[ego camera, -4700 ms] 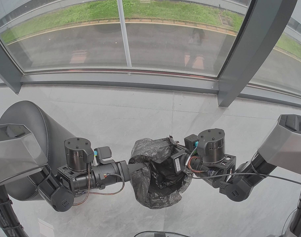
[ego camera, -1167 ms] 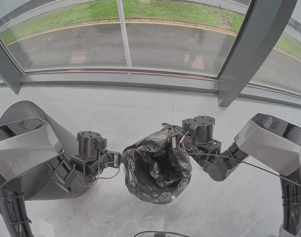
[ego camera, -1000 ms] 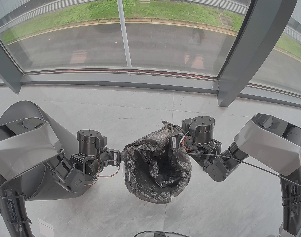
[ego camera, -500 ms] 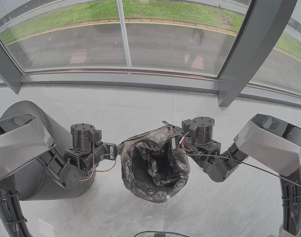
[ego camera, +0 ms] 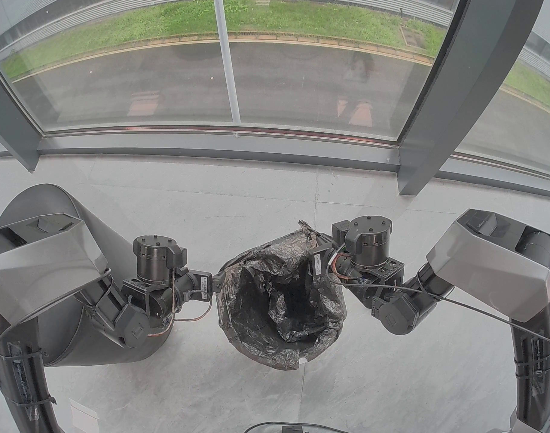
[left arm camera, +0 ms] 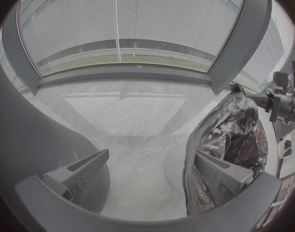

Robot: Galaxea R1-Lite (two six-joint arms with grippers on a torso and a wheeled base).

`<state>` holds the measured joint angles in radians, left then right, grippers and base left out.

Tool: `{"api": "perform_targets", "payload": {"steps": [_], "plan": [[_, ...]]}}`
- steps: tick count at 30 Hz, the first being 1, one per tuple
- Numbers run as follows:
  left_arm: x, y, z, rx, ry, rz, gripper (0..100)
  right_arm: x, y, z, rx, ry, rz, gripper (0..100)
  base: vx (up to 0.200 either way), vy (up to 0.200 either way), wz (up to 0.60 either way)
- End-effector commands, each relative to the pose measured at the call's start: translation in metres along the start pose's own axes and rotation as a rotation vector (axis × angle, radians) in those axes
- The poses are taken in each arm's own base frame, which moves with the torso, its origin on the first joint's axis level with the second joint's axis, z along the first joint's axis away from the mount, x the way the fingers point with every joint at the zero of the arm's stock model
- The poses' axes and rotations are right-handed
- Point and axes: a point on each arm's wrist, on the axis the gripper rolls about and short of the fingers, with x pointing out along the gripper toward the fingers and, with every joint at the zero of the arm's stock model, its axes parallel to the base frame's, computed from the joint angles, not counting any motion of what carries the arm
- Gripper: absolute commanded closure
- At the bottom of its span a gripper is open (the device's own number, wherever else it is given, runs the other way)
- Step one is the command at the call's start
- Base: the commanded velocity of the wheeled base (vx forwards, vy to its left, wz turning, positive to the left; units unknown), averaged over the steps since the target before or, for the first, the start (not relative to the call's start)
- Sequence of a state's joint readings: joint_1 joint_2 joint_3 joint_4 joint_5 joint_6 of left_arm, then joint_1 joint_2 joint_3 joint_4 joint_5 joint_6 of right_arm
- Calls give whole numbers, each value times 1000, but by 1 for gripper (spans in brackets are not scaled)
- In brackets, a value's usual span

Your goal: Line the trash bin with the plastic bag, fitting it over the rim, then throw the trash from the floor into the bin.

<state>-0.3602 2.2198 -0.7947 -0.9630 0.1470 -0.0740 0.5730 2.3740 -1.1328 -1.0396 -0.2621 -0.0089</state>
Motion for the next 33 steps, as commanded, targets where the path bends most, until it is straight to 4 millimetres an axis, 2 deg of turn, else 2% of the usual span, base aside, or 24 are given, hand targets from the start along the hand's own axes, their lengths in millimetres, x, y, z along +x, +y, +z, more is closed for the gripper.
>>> {"api": "perform_targets", "payload": {"steps": [1, 22, 23, 33], "plan": [[6, 0, -13, 0, 40, 3, 0, 0, 0, 0, 0, -1, -1, 100, 0, 0, 0], [9, -4, -19, -13, 58, -8, 0, -1, -1, 4, 1, -9, -4, 100, 0, 0, 0], [9, -4, -19, -13, 58, -8, 0, -1, -1, 4, 1, -9, -6, 0, 0, 0, 0], [3, -3, -16, -31, 26, -13, 0, -2, -3, 8, 14, -21, -12, 0, 0, 0, 0]]}}
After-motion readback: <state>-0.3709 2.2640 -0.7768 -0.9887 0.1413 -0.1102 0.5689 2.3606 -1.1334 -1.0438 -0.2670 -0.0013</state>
